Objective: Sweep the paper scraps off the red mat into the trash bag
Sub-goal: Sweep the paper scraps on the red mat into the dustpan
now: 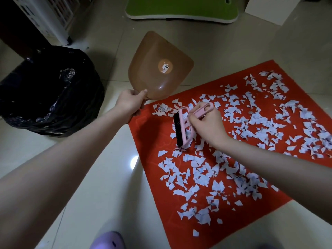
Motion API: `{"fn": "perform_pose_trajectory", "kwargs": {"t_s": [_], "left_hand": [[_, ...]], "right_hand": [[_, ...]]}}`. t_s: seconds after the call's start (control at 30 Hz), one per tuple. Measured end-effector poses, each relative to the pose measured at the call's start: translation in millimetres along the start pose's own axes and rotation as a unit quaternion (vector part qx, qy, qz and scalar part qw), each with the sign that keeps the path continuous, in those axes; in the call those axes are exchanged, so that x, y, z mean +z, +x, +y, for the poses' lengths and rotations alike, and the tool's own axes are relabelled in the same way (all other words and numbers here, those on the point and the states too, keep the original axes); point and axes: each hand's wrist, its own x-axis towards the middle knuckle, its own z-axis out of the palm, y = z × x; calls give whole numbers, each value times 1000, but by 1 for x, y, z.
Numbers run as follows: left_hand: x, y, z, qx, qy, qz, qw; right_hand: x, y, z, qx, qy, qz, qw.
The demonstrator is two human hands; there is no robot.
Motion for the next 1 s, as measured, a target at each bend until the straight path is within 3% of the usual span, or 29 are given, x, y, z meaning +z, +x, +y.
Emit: {"fn": "perform_pose_trajectory", "kwargs": {"t_s": [0.13, 0.27, 0.4, 0.53, 0.67, 0.87, 1.0], "left_hand": [[1, -1, 0, -2, -8, 3, 1000], [1, 0, -1, -3, 3, 5, 1000], [0, 0, -1, -4, 8, 4, 1000], [0, -1, -3, 4, 14, -1, 1000], [2, -1, -7, 6, 28, -6, 1000], [5, -4, -9, -4, 38, -8, 999], [7, -7, -10, -10, 40, -10, 999]], "right_hand": [[19, 1, -6, 3, 34, -34, 999], [52, -3, -1, -11, 4, -112, 994], [53, -7, 3, -17, -32, -140, 990], [19, -4, 9, 9, -63, -87, 994], [-1, -9, 4, -8, 6, -30, 999], [36, -36, -3, -4, 50, -167, 985], [52, -51, 7, -31, 16, -208, 978]]}}
